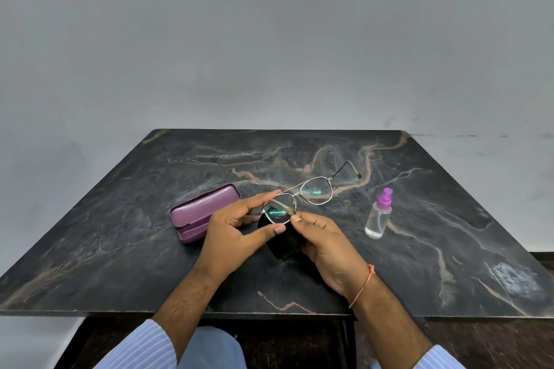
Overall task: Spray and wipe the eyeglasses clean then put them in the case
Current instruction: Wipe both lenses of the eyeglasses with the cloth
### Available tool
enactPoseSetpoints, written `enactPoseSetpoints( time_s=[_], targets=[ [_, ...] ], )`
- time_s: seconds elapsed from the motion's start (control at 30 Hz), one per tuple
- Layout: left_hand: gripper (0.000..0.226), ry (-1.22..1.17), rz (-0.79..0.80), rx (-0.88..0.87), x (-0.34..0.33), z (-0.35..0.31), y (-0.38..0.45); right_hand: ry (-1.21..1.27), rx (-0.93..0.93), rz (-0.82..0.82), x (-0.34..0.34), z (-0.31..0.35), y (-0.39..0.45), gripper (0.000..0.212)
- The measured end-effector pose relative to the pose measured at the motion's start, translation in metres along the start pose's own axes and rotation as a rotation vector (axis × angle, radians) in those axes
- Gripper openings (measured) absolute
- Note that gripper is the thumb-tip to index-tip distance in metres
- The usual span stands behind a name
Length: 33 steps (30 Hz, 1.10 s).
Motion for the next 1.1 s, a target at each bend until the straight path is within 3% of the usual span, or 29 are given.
enactPoseSetpoints(
  time_s=[0.2,0.33,0.4,0.67,0.9,1.1],
  targets=[
    [0.06,-0.017,-0.018,0.005,-0.0007,0.0028,0.0005,0.045,-0.032,0.03,0.0025,-0.0016,0.0028,0.026],
    [0.061,-0.001,-0.032,-0.033,-0.002,0.0029,0.0001,0.092,-0.077,0.103,0.0062,-0.0056,0.0081,0.047],
    [0.06,-0.003,-0.042,-0.066,-0.0018,0.0028,-0.0001,0.147,-0.087,0.112,0.0057,-0.0074,0.0091,0.047],
    [0.059,-0.007,-0.071,-0.15,-0.0015,0.0079,0.0003,0.259,-0.033,0.032,0.0079,-0.0073,0.004,0.037],
    [0.056,-0.024,-0.052,-0.172,-0.0013,0.0056,0.001,0.185,-0.076,0.092,0.0017,-0.0053,0.0007,0.041],
    [0.057,0.003,-0.059,-0.187,-0.0018,0.0056,0.0013,0.234,-0.038,-0.004,0.0052,-0.0032,0.0011,0.042]
  ],
)
Point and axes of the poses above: each hand's wrist, its own y-axis towards the middle knuckle, its own x-axis out of the back of the hand, z = x × y, the point moved 1 cm from there along y, towards the middle knuckle
